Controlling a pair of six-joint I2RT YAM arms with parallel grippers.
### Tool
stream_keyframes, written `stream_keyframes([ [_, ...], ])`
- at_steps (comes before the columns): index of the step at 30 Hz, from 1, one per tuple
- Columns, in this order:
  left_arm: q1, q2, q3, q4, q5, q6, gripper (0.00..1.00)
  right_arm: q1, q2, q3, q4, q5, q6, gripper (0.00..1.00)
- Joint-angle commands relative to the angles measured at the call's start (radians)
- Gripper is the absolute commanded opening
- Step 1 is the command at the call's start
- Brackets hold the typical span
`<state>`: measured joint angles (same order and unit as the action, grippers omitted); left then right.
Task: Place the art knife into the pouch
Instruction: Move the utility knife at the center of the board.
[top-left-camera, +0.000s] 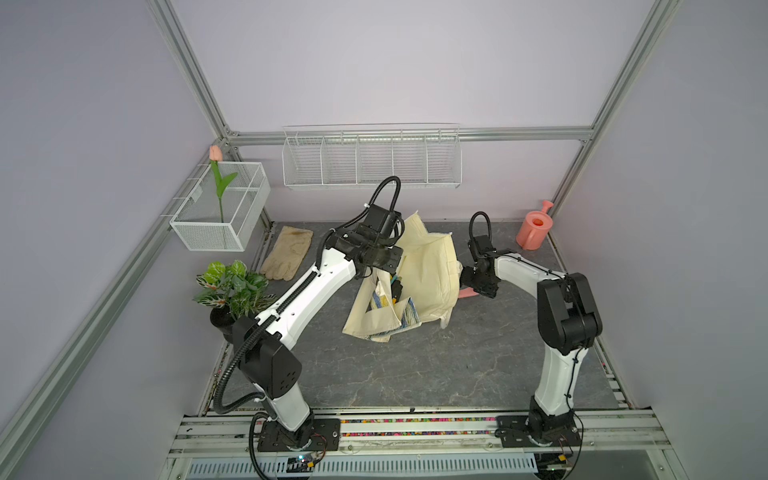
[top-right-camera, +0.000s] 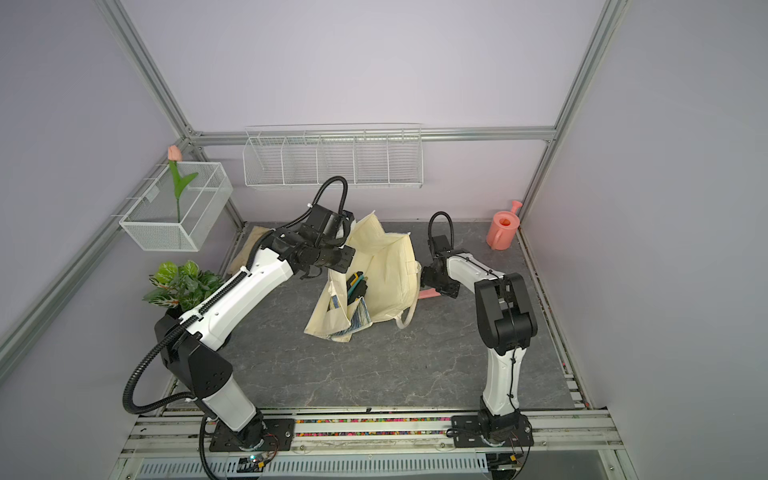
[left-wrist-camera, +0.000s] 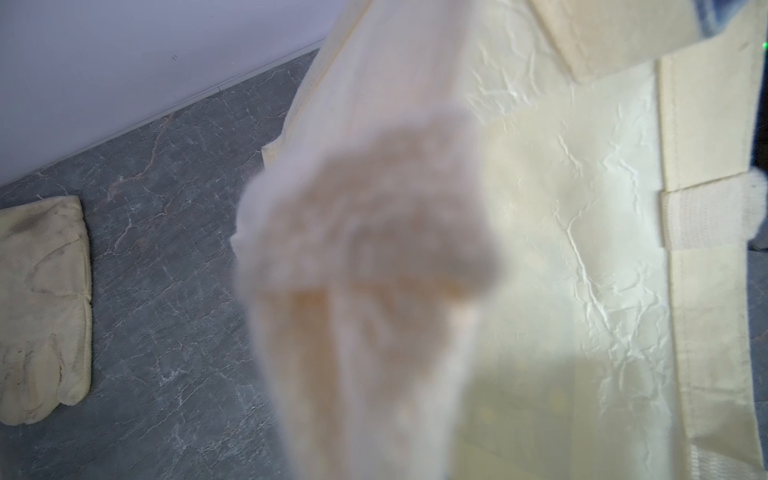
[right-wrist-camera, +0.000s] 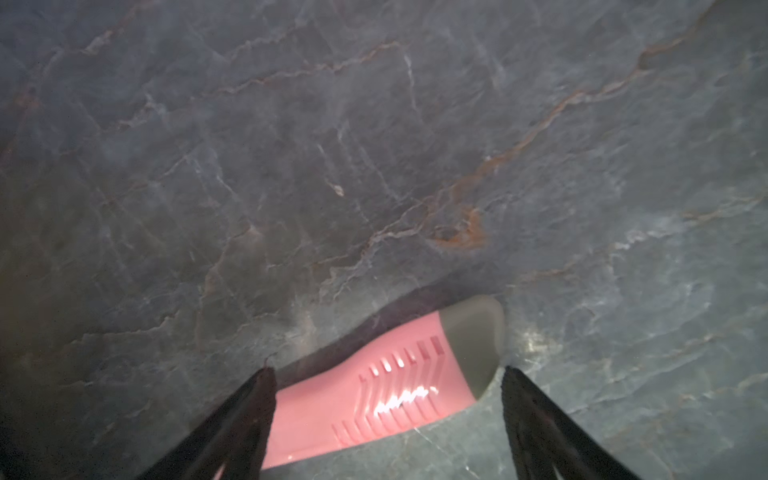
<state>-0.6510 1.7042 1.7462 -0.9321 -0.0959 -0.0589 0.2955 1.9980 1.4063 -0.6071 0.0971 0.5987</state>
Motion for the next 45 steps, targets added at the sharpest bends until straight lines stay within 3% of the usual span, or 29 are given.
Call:
stream_keyframes([
  [1, 0.002, 0.012, 0.005, -0.022, -0.017, 0.011, 0.00, 0.022, 0.033, 0.036, -0.037, 0.040, 0.018, 0.87],
  [11, 0.002, 0.011, 0.007, -0.024, -0.007, 0.011, 0.00, 0.046, 0.040, -0.007, -0.024, 0.057, 0.029, 0.81],
  [14, 0.002, 0.012, 0.007, -0.023, -0.007, 0.010, 0.00, 0.048, 0.049, -0.009, -0.018, 0.052, 0.025, 0.69],
  [23, 0.002, 0.016, 0.008, -0.024, -0.006, 0.010, 0.00, 0.049, 0.061, -0.016, -0.008, 0.047, 0.011, 0.55],
  [28, 0.002, 0.018, 0.008, -0.023, -0.007, 0.010, 0.00, 0.045, 0.062, -0.015, -0.011, 0.055, -0.006, 0.40],
  [32, 0.002, 0.018, 0.007, -0.025, -0.008, 0.011, 0.00, 0.037, 0.058, -0.019, -0.016, 0.070, -0.018, 0.34],
  [45, 0.002, 0.018, 0.007, -0.026, -0.013, 0.011, 0.00, -0.023, -0.028, -0.066, -0.023, 0.104, -0.075, 0.35],
])
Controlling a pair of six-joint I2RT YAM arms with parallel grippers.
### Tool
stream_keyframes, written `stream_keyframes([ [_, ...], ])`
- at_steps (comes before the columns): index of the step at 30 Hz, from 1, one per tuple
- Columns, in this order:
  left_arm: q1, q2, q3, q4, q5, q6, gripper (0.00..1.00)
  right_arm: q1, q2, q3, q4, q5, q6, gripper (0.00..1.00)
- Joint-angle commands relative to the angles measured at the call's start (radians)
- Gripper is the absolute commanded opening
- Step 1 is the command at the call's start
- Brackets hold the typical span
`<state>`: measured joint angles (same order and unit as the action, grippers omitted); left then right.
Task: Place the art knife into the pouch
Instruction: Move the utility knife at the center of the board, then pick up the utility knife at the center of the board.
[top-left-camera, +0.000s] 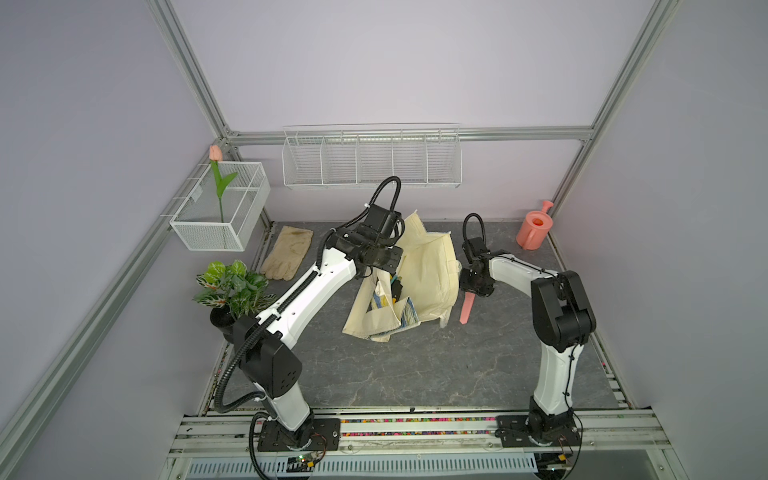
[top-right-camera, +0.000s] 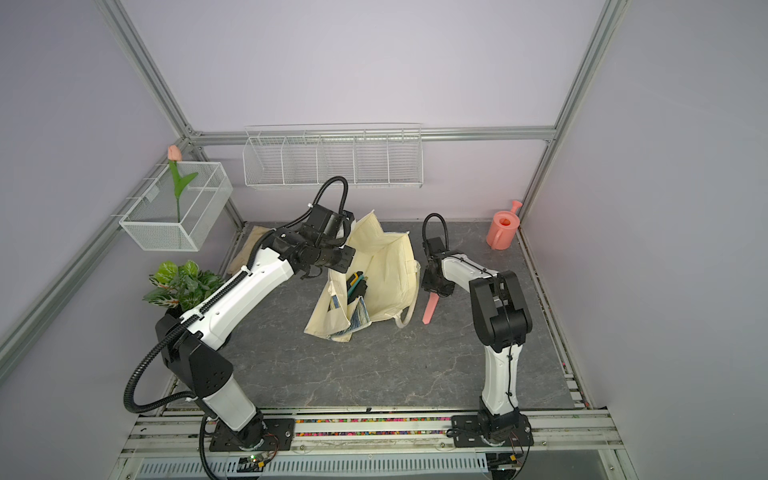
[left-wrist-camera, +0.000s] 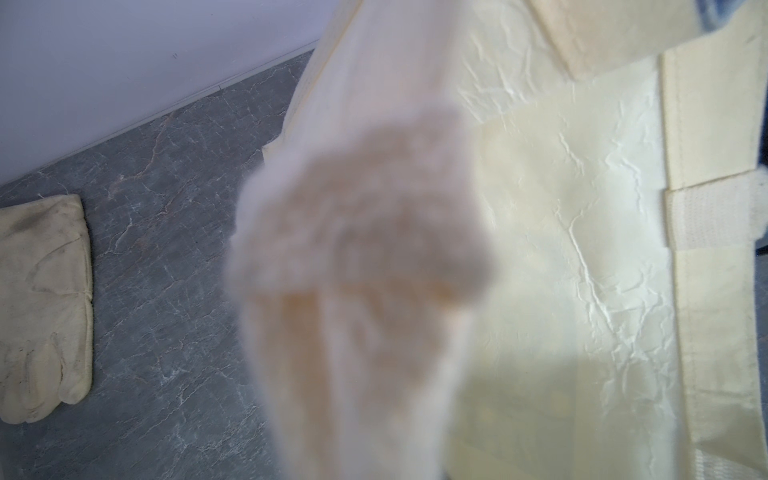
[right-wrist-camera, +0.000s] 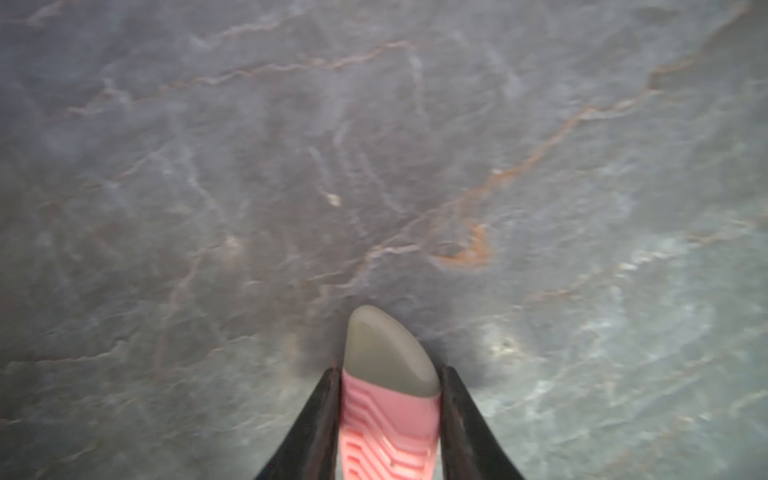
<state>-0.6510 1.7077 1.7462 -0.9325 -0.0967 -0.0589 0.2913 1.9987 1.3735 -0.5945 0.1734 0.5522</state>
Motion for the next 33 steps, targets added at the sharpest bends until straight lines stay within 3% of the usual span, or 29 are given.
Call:
stream_keyframes([
  [1, 0.002, 0.014, 0.007, -0.026, -0.011, 0.010, 0.00, -0.023, -0.032, -0.039, -0.038, 0.031, -0.034, 0.35],
  [8, 0.002, 0.014, 0.007, -0.026, -0.013, 0.009, 0.00, -0.037, -0.046, -0.080, -0.030, 0.032, -0.050, 0.38],
  [14, 0.002, 0.018, 0.007, -0.025, -0.011, 0.008, 0.00, -0.040, -0.053, -0.124, -0.010, 0.005, -0.045, 0.54],
  [22, 0.001, 0.023, 0.009, -0.027, -0.009, 0.008, 0.00, -0.031, -0.096, -0.198, 0.035, -0.033, -0.022, 0.56],
  [27, 0.001, 0.026, 0.010, -0.029, -0.010, 0.009, 0.00, -0.027, -0.074, -0.189, 0.039, -0.033, -0.022, 0.52],
  [33, 0.002, 0.026, 0.009, -0.030, -0.013, 0.008, 0.00, -0.025, -0.066, -0.166, 0.035, -0.040, -0.021, 0.32],
])
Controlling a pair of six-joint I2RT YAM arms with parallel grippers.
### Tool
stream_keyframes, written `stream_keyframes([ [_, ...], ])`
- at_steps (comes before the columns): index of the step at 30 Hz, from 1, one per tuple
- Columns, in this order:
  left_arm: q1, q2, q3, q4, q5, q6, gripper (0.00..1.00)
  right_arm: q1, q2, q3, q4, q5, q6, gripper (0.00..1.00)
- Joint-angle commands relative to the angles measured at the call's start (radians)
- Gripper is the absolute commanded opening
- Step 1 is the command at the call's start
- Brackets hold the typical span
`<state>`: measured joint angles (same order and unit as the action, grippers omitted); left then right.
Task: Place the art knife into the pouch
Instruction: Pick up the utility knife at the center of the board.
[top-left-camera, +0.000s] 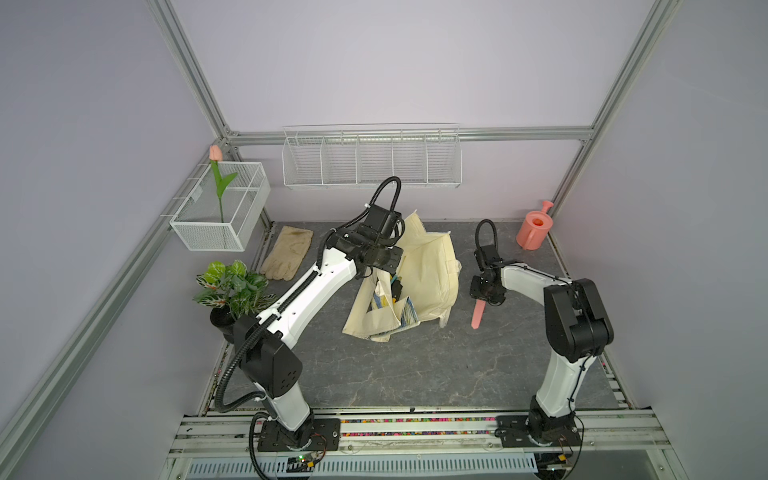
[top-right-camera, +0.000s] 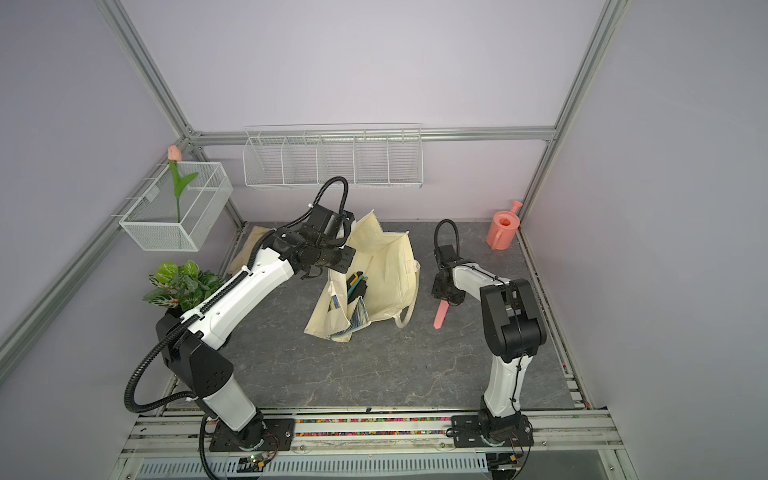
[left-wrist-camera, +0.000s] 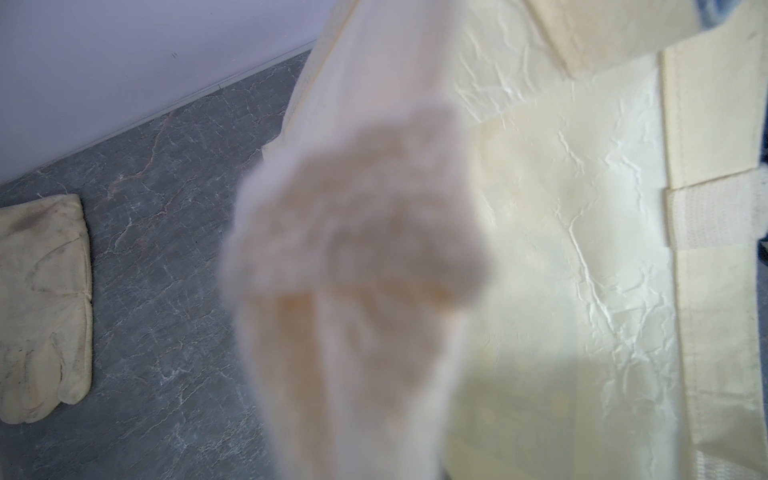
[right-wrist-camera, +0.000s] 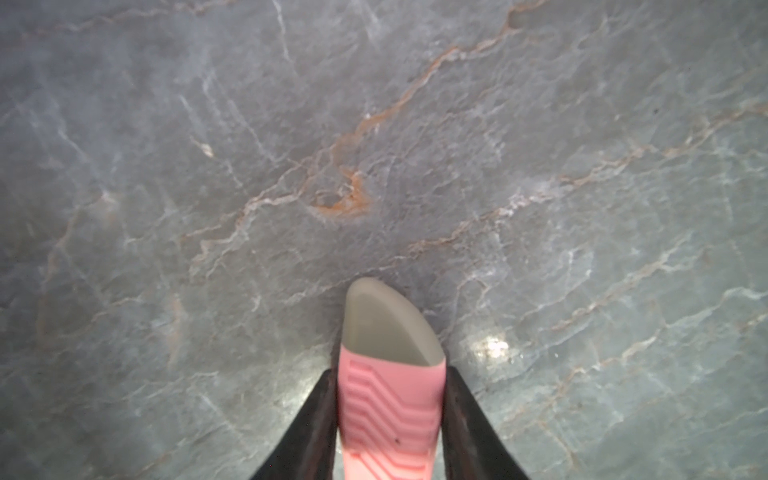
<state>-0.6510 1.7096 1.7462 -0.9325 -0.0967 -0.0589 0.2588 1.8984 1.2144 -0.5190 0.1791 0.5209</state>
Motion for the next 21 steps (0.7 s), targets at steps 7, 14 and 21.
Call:
stream_keyframes([
  [7, 0.001, 0.027, 0.009, -0.031, -0.009, 0.009, 0.00, 0.008, -0.051, -0.014, -0.059, -0.043, -0.001, 0.27],
  [14, 0.001, 0.030, 0.010, -0.031, -0.008, 0.008, 0.00, 0.007, -0.231, 0.020, -0.138, -0.019, -0.034, 0.28],
  [21, 0.002, 0.031, 0.012, -0.032, -0.006, 0.007, 0.00, 0.017, -0.401, 0.128, -0.205, -0.109, -0.044, 0.28],
])
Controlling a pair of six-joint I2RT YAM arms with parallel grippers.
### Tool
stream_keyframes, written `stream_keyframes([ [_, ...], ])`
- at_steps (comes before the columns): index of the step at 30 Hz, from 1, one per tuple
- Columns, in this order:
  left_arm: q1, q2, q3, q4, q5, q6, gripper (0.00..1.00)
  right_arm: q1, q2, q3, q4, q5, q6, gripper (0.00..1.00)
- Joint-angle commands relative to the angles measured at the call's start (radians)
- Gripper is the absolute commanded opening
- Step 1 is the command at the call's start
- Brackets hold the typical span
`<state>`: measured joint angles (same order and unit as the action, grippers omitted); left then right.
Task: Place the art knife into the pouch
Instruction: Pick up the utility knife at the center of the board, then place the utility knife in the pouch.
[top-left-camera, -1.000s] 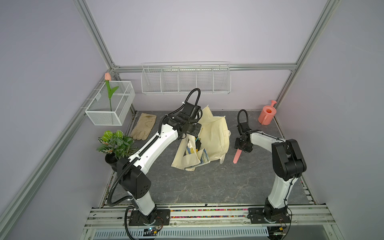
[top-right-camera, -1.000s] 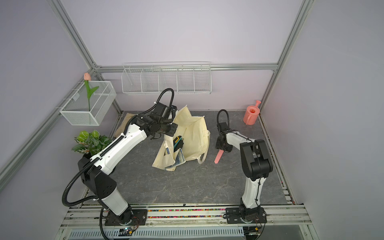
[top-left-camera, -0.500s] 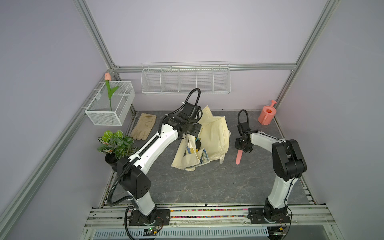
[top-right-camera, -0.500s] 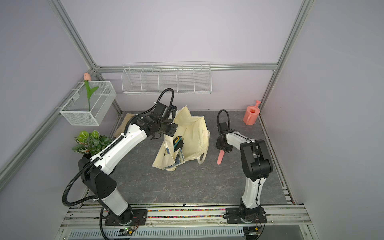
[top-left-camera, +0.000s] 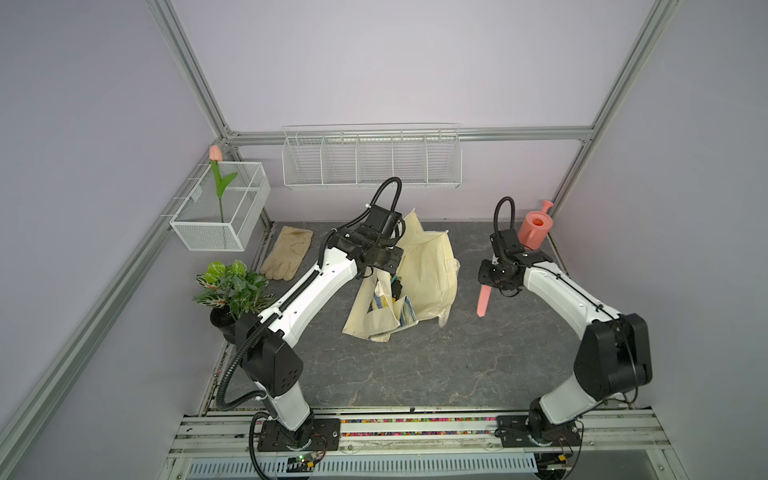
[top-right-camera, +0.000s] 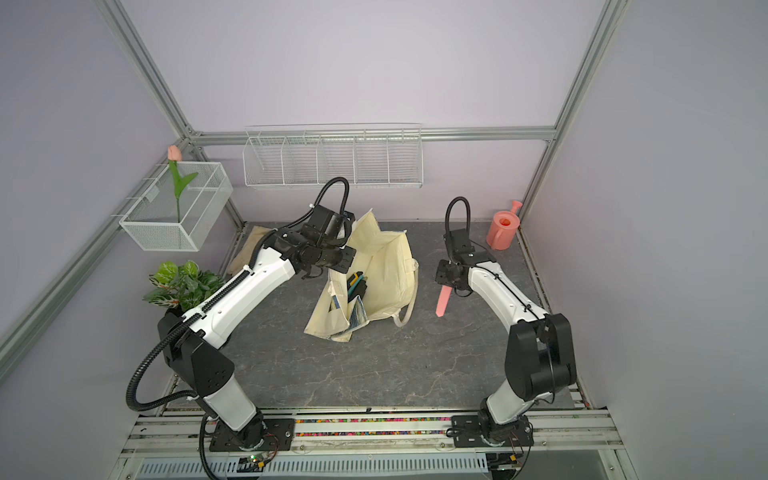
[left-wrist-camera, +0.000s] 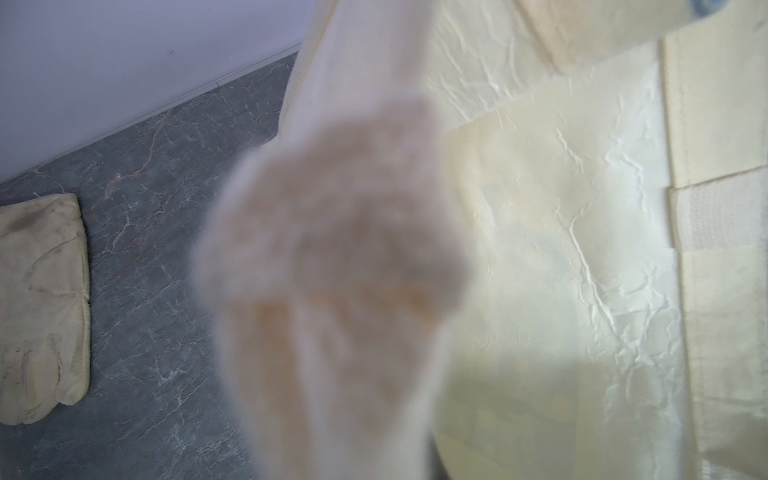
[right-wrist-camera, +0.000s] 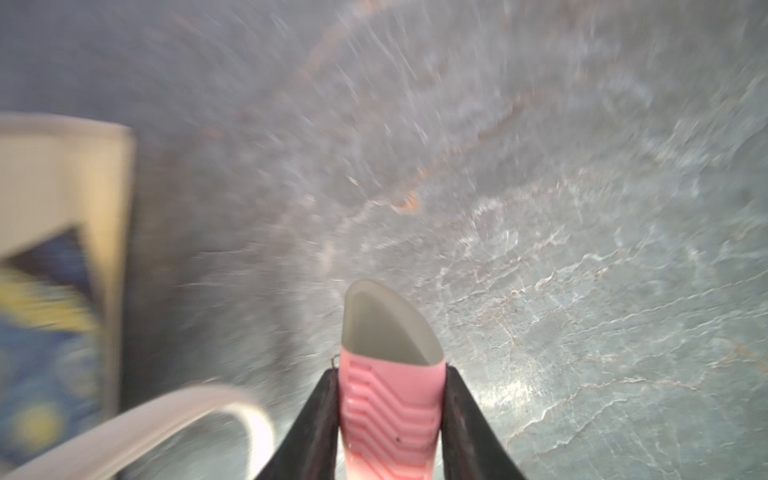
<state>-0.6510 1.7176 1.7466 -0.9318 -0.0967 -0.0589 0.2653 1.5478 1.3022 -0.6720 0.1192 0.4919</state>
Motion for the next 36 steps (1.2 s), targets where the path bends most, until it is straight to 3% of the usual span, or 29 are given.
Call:
stream_keyframes([
  [1, 0.001, 0.022, 0.011, -0.031, -0.006, 0.007, 0.00, 0.018, -0.069, 0.058, -0.058, -0.055, -0.015, 0.28],
  [8, 0.002, 0.026, 0.011, -0.033, -0.004, 0.007, 0.00, 0.133, -0.116, 0.164, -0.071, -0.099, -0.013, 0.28],
  [17, 0.002, 0.025, 0.011, -0.035, -0.007, 0.007, 0.00, 0.295, -0.061, 0.267, -0.040, -0.099, -0.024, 0.29],
  [29, 0.002, 0.021, 0.013, -0.034, -0.006, 0.009, 0.00, 0.408, 0.101, 0.328, 0.025, -0.072, -0.036, 0.28],
  [36, 0.001, 0.017, 0.013, -0.033, -0.006, 0.008, 0.00, 0.420, 0.217, 0.377, 0.052, -0.061, -0.012, 0.28],
])
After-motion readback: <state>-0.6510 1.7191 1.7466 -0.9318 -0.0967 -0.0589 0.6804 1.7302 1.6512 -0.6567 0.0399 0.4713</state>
